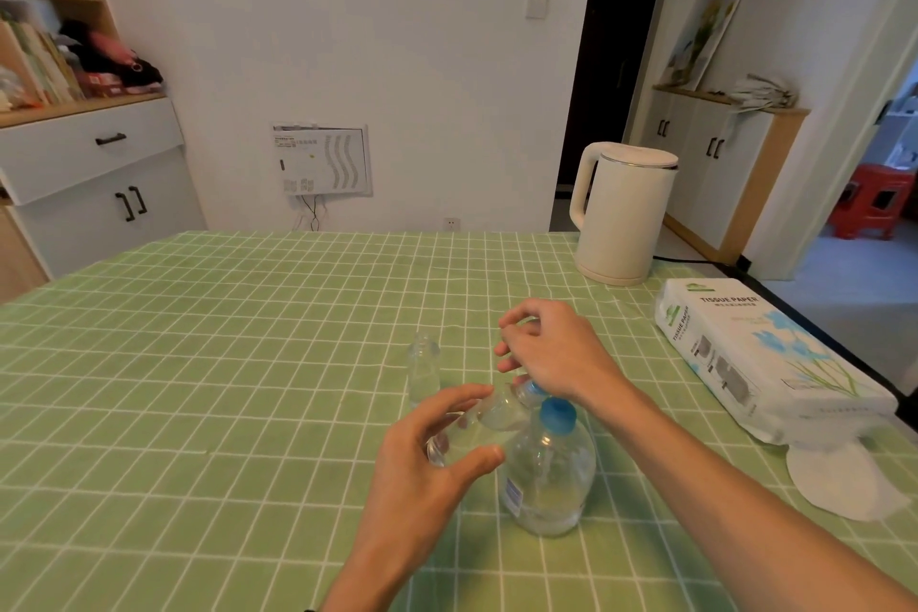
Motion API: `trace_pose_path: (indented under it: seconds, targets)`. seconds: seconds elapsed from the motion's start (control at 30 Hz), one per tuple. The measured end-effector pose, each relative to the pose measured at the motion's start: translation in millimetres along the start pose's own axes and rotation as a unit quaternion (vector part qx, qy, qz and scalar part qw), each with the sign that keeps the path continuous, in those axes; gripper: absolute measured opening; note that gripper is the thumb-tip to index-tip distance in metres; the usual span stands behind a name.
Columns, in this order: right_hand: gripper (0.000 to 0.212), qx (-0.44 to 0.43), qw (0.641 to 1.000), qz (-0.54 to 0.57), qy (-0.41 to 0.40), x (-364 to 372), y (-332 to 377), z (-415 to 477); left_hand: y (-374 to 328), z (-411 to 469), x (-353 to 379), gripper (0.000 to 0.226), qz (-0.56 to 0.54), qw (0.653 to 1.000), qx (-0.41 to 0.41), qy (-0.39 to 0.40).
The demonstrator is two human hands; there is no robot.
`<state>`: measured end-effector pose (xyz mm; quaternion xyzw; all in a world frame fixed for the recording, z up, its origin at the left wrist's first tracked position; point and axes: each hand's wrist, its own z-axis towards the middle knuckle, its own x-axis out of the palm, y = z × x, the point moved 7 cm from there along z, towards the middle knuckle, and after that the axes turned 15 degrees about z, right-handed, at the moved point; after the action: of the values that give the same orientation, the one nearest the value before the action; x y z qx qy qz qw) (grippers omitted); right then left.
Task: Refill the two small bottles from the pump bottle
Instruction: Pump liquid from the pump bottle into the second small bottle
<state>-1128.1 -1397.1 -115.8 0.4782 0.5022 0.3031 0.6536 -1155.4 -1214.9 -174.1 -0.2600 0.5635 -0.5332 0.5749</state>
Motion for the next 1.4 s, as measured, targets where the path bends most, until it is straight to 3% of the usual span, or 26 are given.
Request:
trace_pose_path:
  seconds: [0.43, 0.63, 1.13, 1.4]
  targets:
    - [0.025, 0.016, 1.0, -0.011, -0.019, 0.3, -13.3, -1.6, 7.3, -3.5, 3.7, 0.056, 0.011, 1.0, -0.007, 0.003]
    - [0.021, -0.016, 0.996, -0.084, -0.004, 0.7, 3.6, -0.8, 0.3, -3.6, 0.6, 0.058, 0.003, 1.0, 0.003, -0.004]
    - [0.029, 0.018, 1.0, -0.005, -0.016, 2.6, -15.0, -0.1, 15.6, -1.1, 7.1, 0.061, 0.011, 1.0, -0.004, 0.003]
    - [0.021, -0.019, 0.997, -0.078, 0.004, 1.0, 3.6, 2.0, 9.8, 0.8, 3.2, 0.058, 0.01, 1.0, 0.003, 0.014]
